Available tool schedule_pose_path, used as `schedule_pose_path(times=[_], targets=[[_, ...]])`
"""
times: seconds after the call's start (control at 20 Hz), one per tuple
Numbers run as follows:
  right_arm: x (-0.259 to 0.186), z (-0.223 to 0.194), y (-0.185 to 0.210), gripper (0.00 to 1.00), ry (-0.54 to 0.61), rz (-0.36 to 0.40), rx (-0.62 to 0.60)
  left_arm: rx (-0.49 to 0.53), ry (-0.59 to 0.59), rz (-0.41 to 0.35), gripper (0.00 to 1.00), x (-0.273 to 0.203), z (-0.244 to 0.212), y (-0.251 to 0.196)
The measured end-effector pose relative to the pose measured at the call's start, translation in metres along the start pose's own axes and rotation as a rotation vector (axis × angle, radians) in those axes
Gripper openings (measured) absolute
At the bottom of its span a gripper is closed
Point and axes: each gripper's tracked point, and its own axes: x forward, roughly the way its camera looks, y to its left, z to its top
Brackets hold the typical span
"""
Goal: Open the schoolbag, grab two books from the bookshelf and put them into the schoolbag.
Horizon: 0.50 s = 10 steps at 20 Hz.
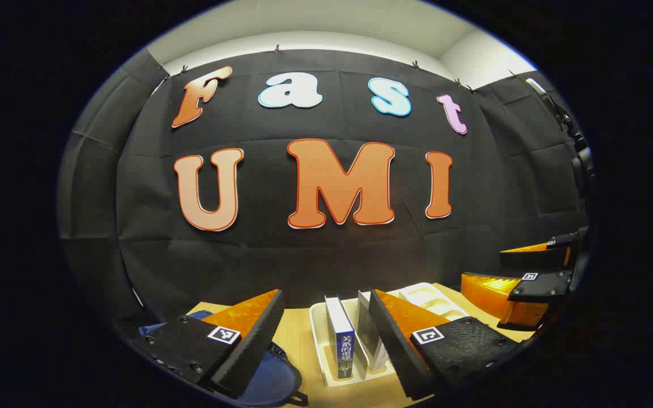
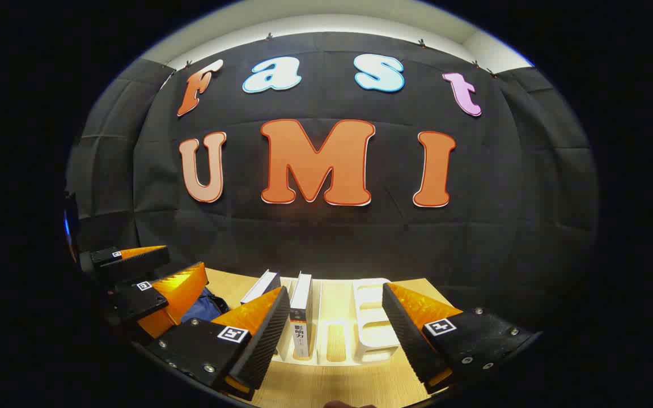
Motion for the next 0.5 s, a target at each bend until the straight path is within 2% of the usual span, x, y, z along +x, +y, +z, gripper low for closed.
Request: schedule_pose_path(times=[0.5], targets=[[0.0003,-0.0029,0.0051,0.97,0.007,0.014,0.001,0.005,0.004,0.014,0.93,-0.0018,-0.0016,0.0056]])
